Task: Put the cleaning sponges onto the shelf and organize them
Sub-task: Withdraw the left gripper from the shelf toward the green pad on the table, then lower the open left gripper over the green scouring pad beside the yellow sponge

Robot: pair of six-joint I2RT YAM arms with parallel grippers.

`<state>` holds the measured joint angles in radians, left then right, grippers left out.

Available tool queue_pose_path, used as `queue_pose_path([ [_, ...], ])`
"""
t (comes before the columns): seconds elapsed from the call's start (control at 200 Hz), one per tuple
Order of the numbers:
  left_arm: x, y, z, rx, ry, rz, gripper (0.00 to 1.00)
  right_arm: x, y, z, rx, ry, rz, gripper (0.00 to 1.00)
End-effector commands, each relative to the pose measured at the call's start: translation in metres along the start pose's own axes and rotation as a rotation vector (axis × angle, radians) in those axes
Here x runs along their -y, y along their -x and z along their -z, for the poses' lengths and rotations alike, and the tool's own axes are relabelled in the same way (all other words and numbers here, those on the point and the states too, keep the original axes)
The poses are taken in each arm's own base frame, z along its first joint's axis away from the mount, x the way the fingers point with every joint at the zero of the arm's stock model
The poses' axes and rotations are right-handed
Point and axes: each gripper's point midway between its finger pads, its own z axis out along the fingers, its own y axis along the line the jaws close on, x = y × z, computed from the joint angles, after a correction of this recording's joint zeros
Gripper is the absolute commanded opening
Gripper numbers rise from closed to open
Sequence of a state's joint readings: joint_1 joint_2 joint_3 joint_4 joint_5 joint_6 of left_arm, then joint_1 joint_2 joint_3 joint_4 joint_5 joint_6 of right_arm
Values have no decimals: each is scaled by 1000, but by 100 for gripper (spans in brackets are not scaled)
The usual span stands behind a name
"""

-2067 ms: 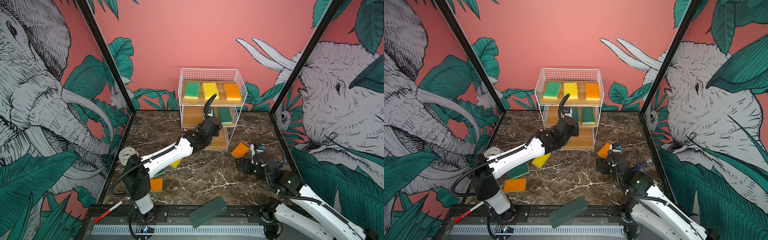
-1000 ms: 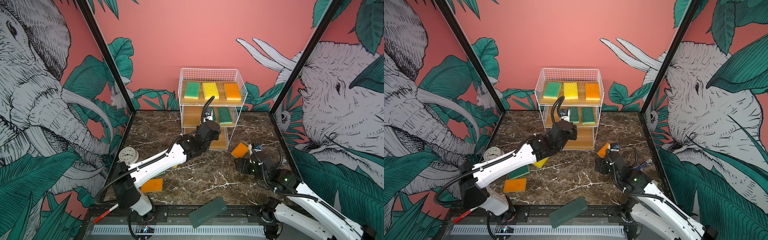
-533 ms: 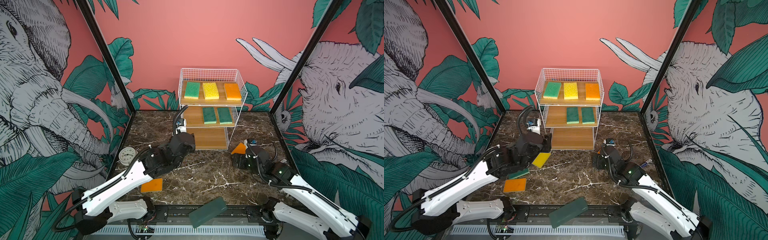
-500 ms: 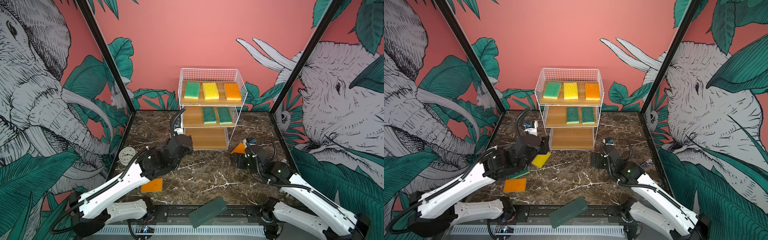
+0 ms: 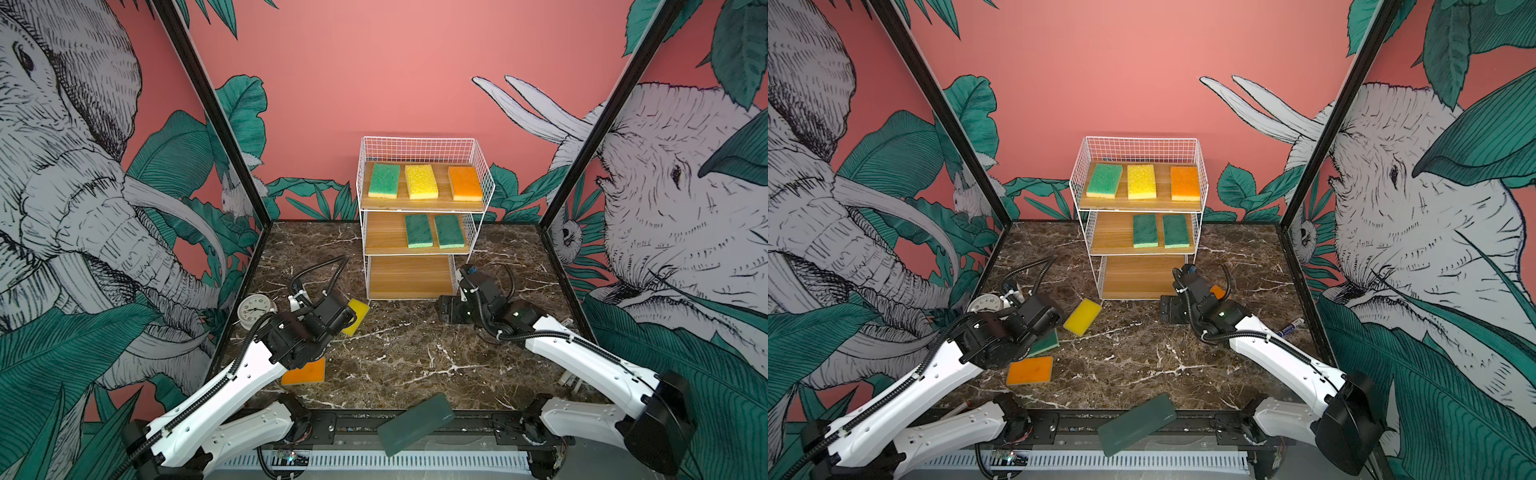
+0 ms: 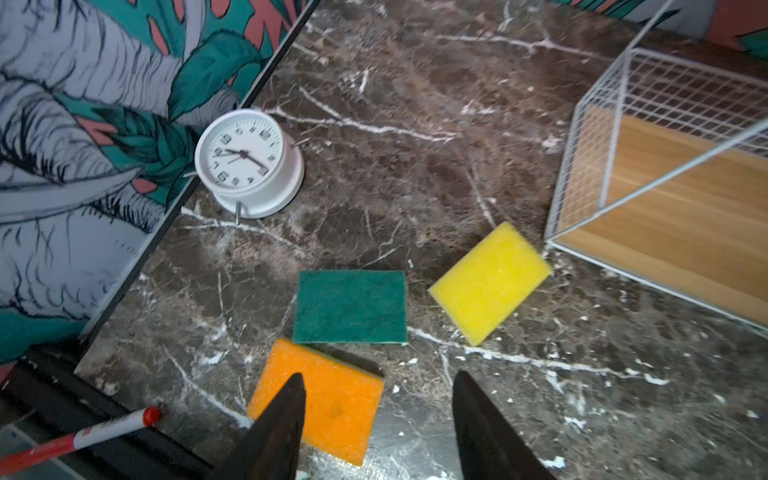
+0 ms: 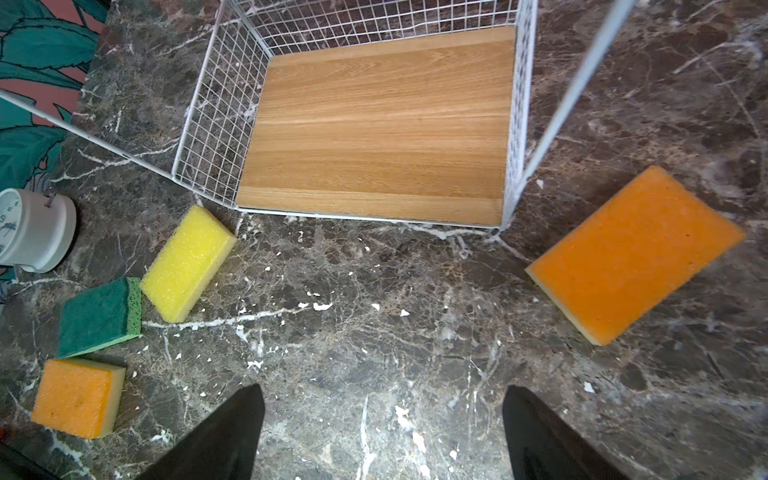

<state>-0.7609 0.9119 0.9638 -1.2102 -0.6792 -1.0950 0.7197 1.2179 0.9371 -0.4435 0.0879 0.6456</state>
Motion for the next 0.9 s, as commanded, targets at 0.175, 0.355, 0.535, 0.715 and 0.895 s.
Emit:
queue_pose_path([
  [0.175,-24,-53,-64,-228,106,134,63,-16,10,-10,1,58,9,92],
  [0.355,-17,-58,-93,-258,93,152,54,-13,6,-16,-13,47,-6,93],
  [0.535,-11,-51,-111,-256,105,120,51,-8,0,-20,-37,27,-18,92],
  [0.715,0,-53,-128,-276,89,114,47,-4,-3,-21,-49,9,-25,92],
  [0.895,4,-54,-133,-287,83,97,43,-1,-1,-16,-43,-8,-21,92],
])
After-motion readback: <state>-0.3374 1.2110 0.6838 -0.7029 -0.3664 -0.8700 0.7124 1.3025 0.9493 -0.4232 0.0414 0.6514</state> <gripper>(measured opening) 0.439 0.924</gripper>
